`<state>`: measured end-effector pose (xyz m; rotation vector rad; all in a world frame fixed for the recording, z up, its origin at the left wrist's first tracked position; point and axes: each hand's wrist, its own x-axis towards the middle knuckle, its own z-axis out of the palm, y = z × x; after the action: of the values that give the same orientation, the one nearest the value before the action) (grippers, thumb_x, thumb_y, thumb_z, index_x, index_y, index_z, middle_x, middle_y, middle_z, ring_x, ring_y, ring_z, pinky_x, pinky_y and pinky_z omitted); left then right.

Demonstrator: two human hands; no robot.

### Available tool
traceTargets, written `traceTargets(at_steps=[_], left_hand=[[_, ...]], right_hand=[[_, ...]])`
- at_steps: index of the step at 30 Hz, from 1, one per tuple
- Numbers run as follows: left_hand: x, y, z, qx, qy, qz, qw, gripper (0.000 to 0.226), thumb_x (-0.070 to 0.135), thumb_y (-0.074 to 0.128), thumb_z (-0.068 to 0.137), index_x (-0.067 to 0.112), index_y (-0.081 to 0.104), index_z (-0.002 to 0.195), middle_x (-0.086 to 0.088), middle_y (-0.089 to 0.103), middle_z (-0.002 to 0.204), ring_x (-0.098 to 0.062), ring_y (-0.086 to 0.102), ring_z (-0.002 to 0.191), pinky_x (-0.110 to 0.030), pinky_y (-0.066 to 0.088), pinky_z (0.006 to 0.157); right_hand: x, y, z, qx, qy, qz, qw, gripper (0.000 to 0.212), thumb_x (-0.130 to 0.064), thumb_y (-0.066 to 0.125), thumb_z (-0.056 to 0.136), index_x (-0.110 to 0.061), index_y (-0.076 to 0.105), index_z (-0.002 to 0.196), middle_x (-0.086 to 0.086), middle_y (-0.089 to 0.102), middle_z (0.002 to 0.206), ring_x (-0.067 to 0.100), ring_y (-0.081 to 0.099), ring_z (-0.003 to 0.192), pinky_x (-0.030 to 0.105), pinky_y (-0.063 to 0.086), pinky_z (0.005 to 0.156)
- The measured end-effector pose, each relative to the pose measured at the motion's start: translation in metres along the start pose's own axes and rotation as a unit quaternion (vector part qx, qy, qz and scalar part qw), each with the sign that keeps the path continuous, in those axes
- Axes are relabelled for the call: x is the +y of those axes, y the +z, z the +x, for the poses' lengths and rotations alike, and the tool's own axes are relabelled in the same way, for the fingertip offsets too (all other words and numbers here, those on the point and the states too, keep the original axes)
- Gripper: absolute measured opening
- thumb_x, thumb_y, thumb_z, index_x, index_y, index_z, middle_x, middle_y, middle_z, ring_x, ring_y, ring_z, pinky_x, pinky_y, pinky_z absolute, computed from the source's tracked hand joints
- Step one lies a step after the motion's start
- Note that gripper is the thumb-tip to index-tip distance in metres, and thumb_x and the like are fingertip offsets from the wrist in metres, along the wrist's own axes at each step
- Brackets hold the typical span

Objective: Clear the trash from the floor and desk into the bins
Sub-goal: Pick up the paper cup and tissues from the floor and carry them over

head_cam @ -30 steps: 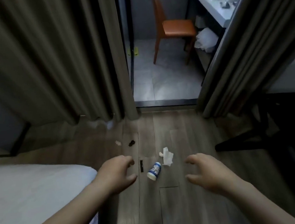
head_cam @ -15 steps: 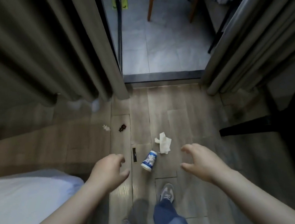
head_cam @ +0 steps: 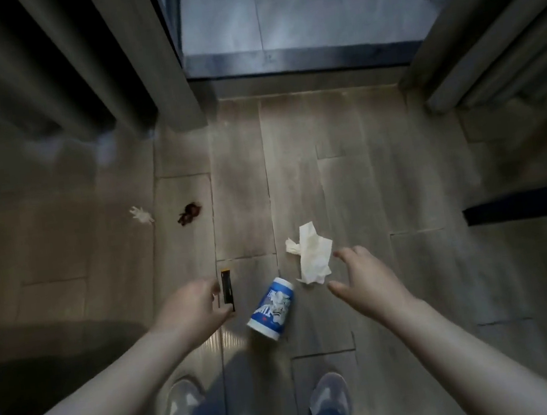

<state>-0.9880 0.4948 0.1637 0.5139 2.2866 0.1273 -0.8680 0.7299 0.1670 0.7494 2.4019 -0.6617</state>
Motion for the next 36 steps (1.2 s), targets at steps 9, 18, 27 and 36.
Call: traceTargets(at_steps=[9,18,27,36], left_hand=[[-0.083,0.136,0.185,0.053,0.04,0.088,0.994,0.037,0.055,0.062,0.082,0.024,0.061,0.102,0.004,0.064,0.1,-0.013,0.06,0.089,-0.03,0.053,0.077],[-0.124,0.14,0.214,0.063,0.08,0.145,0.984,0.041,0.055,0.061,0.084,0.021,0.058,0.106,0.001,0.062,0.101,-0.015,0.059,0.089,-0.028,0.05,0.075],[-0.128,0.17,0.225,0.079,0.057,0.097,0.99,0.034,0.06,0.065,0.077,0.031,0.051,0.085,0.008,0.055,0.08,-0.007,0.053,0.071,-0.024,0.045,0.058],[-0.121,0.187,0.237,0.106,0.074,0.098,0.987,0.059,0.055,0.071,0.073,0.021,0.051,0.116,0.0,0.049,0.119,-0.017,0.053,0.101,-0.025,0.041,0.075]], right_hand=[[0.051,0.148,0.178,0.021,0.018,-0.005,1.0,0.067,-0.034,0.063,0.088,-0.012,0.034,0.144,0.015,0.042,0.142,0.029,0.046,0.126,0.032,0.041,0.096],[0.063,0.174,0.197,0.053,0.02,0.014,0.998,0.077,-0.034,0.067,0.087,-0.015,0.025,0.148,0.015,0.037,0.144,0.029,0.049,0.124,0.032,0.046,0.087],[0.059,0.183,0.213,0.037,-0.017,-0.009,0.999,0.071,-0.034,0.068,0.086,-0.012,0.032,0.143,0.013,0.042,0.143,0.026,0.047,0.125,0.037,0.045,0.097],[0.021,0.192,0.237,0.009,-0.123,0.084,0.989,0.077,-0.026,0.067,0.086,-0.017,0.026,0.15,0.011,0.039,0.149,0.025,0.046,0.13,0.039,0.048,0.098]])
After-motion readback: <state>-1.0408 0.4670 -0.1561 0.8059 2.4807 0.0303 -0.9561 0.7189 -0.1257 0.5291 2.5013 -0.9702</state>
